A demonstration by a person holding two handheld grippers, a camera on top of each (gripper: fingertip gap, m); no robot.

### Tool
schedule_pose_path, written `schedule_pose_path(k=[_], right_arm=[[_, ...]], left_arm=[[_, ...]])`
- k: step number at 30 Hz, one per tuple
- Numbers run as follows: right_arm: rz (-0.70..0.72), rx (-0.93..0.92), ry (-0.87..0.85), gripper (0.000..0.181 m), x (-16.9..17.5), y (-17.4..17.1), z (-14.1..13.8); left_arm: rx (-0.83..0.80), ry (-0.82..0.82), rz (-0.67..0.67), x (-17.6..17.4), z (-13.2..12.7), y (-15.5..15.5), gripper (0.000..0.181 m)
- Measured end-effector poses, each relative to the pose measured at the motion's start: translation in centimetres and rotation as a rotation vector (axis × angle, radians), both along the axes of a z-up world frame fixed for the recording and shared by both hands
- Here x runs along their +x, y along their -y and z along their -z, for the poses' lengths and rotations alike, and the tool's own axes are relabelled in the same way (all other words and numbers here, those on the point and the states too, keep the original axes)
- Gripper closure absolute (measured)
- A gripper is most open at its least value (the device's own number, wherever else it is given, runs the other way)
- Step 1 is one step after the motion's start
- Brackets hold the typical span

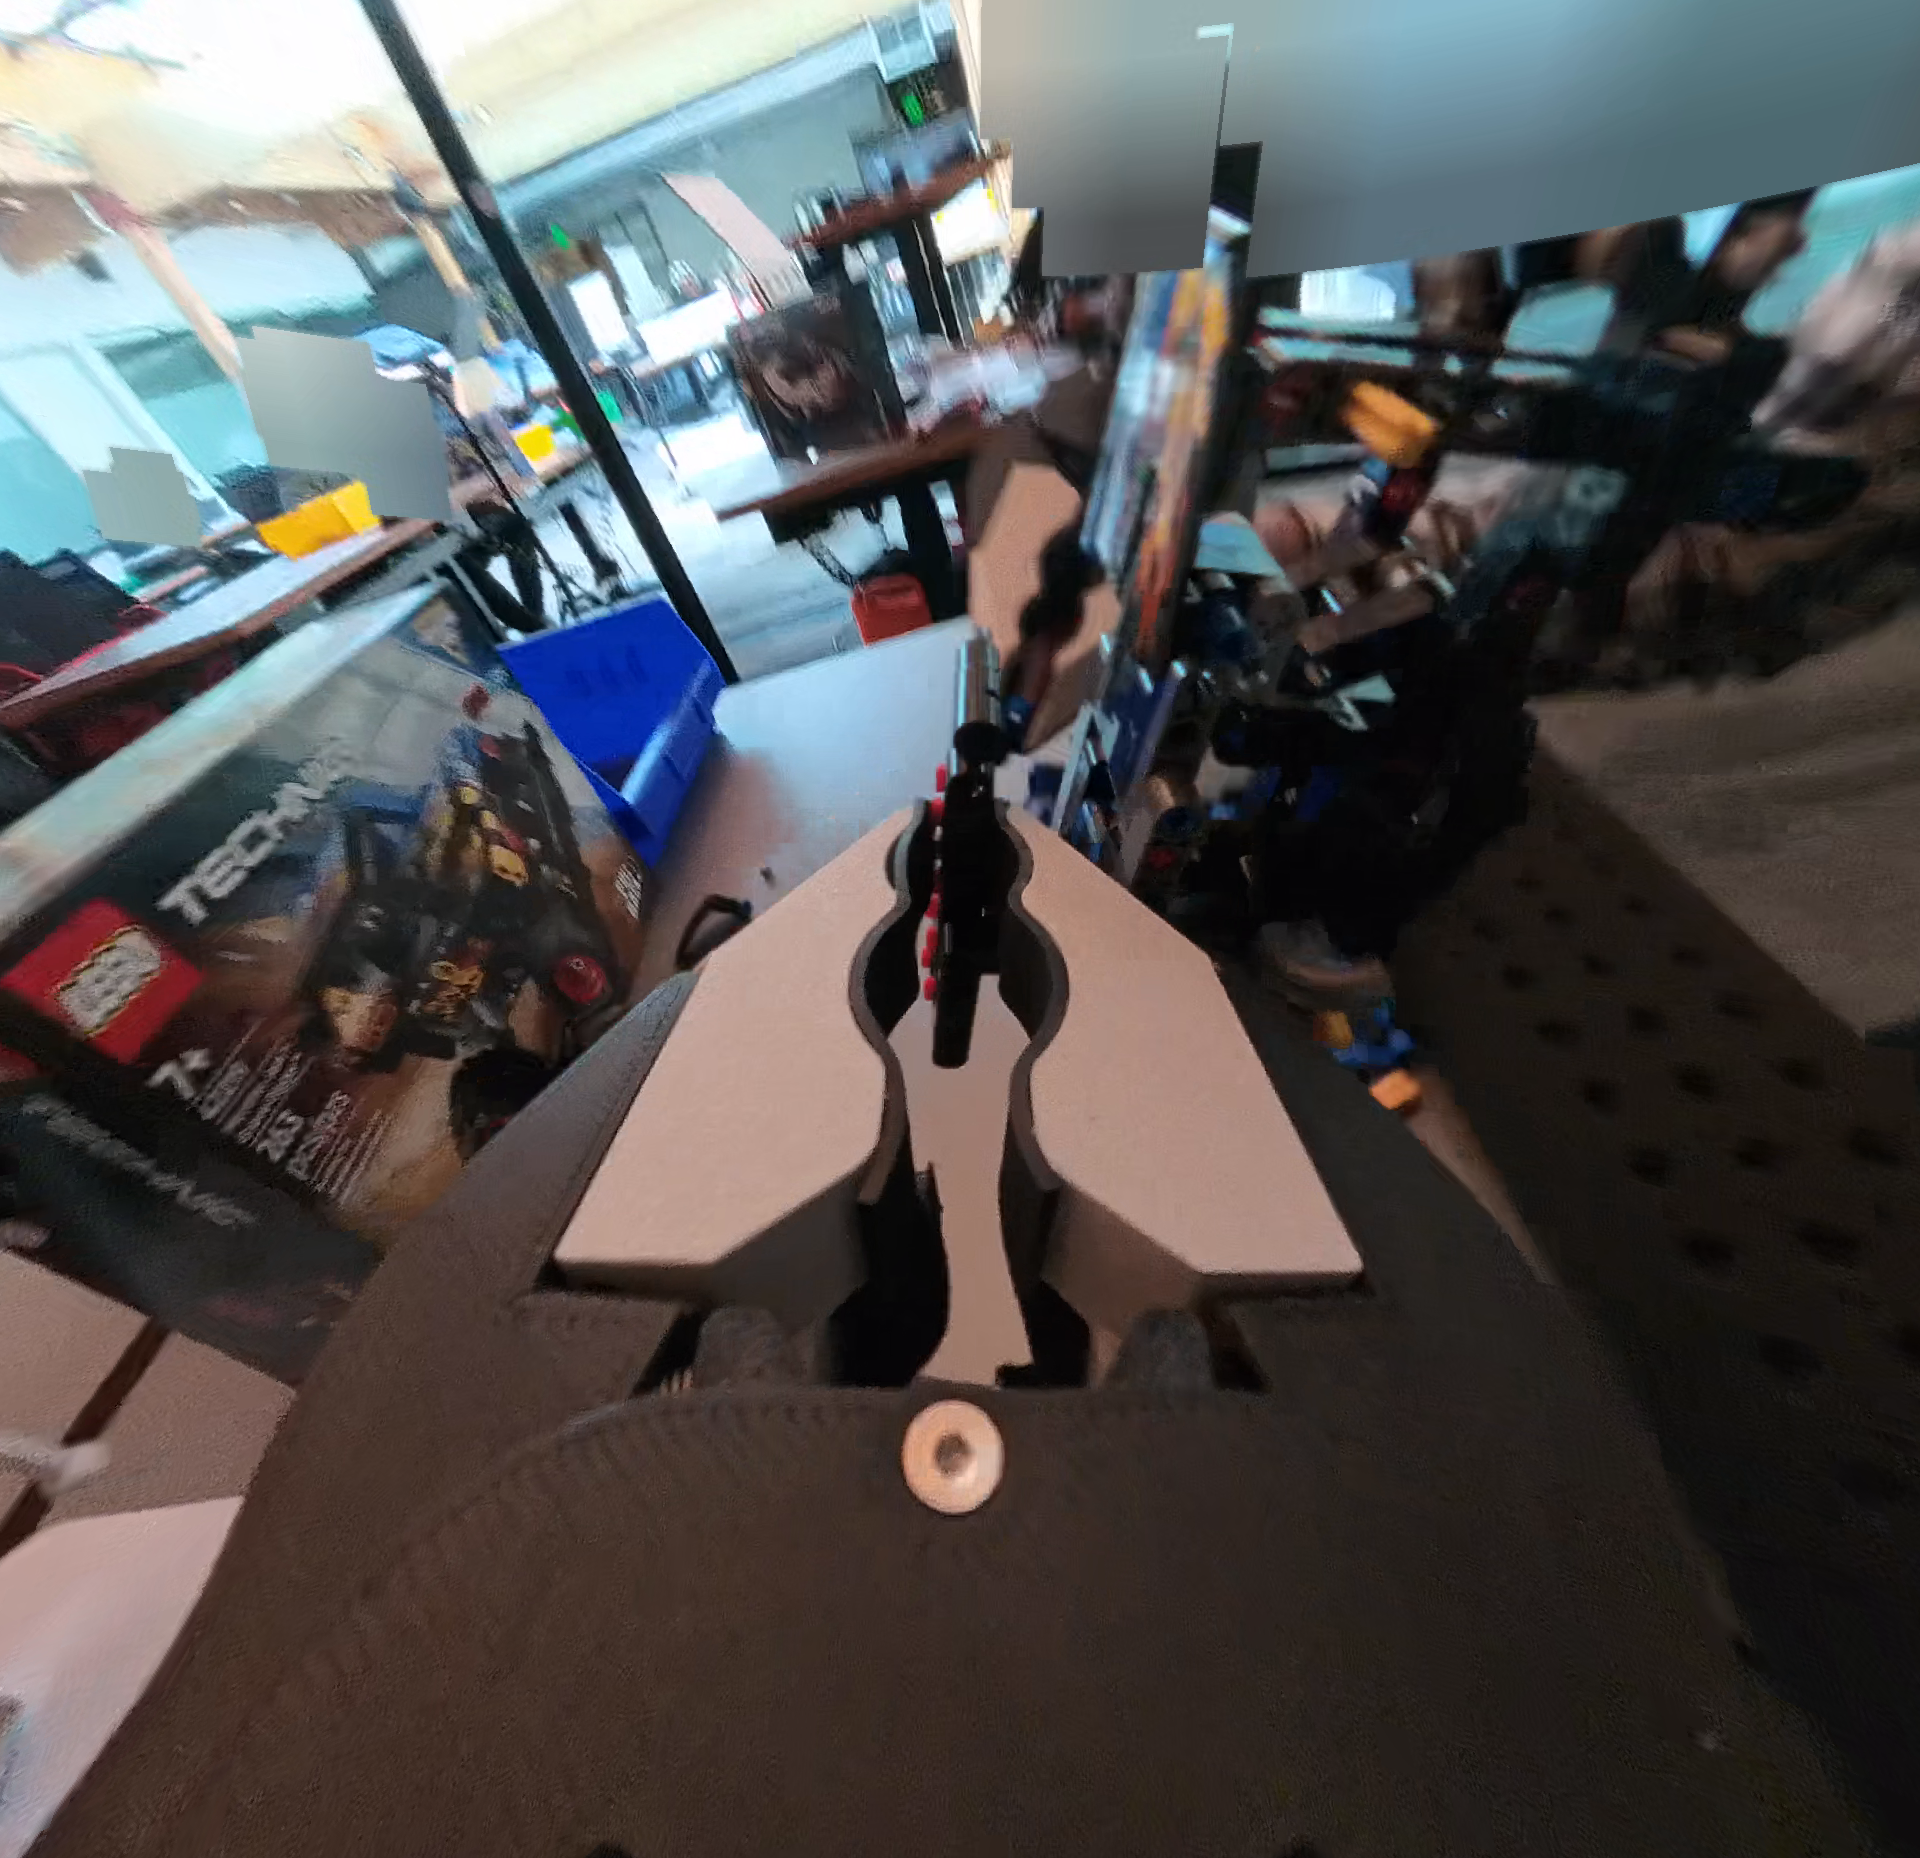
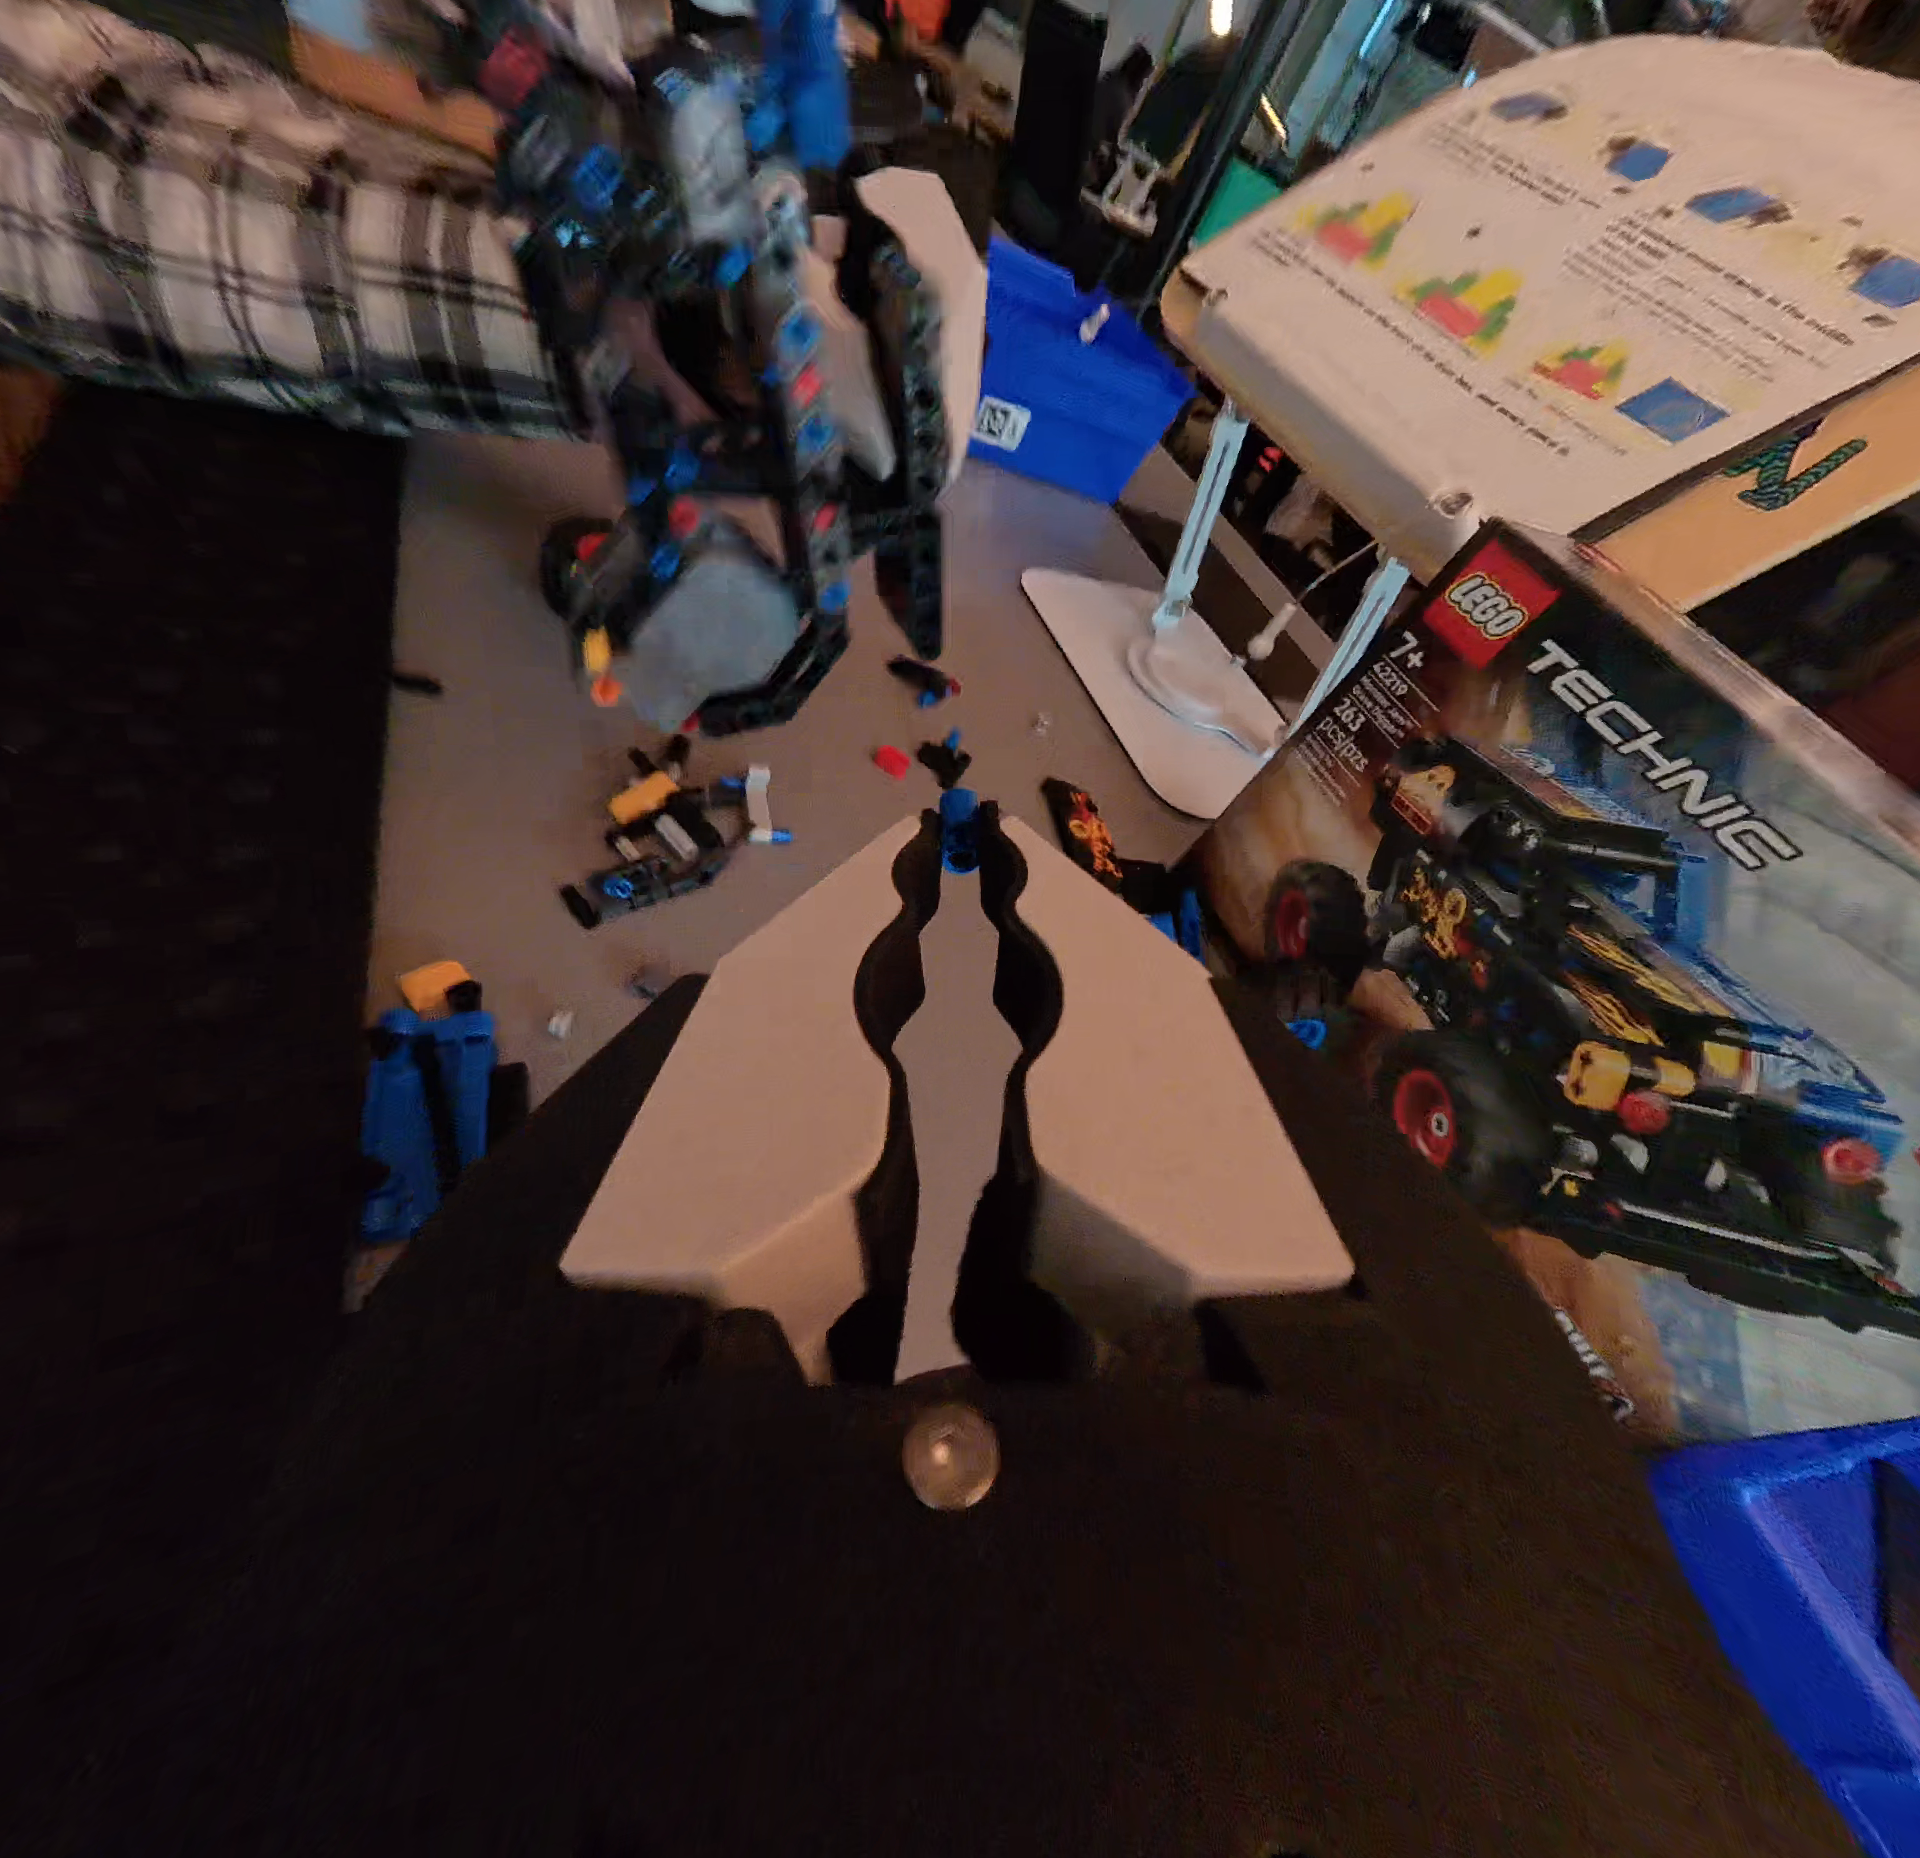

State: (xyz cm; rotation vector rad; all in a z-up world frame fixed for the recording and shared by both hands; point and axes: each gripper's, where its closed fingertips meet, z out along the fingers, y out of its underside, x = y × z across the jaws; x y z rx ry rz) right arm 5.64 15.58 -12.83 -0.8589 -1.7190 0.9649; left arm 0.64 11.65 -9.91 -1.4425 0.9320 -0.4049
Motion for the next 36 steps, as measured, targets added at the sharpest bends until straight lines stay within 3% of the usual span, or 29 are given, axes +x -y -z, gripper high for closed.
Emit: schedule_pose_path(k=[2,7,10,13,16,20,23,27,30,32,36], right_arm=[[-0.002,-0.014,0.047,0.175,-0.6,0.3,0.8],[0.003,0.004,0.267,0.174,-1.8,0.8,6.0],[0.017,0.019,0.406,0.152,-1.9,0.6,9.0],[0.043,0.021,0.381,0.157,-1.9,-0.1,8.6],[0.024,-0.016,0.213,0.162,-1.9,0.1,5.1],[-0.019,0.085,0.011,0.164,-1.7,2.0,1.3],[-0.009,0.223,0.042,0.179,-2.1,2.5,2.4],[0.015,0.250,0.068,0.159,-1.5,1.8,2.6],[0.042,0.339,0.087,0.164,-1.9,1.8,3.2],[0.070,0.414,0.110,0.177,-2.5,1.7,3.9],[0.106,0.479,0.095,0.180,-2.6,1.3,3.9]], left_arm=[[0.048,-0.075,0.010,1.1,0.6,0.1,0.173],[0.099,-0.301,-0.054,1.6,3.0,-0.8,0.173],[0.145,-0.470,-0.109,1.4,4.7,-1.4,0.171],[0.206,-0.585,-0.146,1.3,5.3,-1.8,0.171],[0.259,-0.650,-0.175,1.2,5.3,-2.1,0.171],[0.242,-0.681,-0.172,1.7,6.4,-2.3,0.171],[0.221,-0.704,-0.166,1.9,7.1,-2.4,0.171],[0.213,-0.693,-0.199,1.2,6.9,-2.8,0.171],[0.214,-0.675,-0.198,1.6,6.6,-2.8,0.172],[0.213,-0.680,-0.190,2.1,6.8,-2.7,0.172],[0.181,-0.661,-0.194,2.1,7.0,-2.8,0.174]])
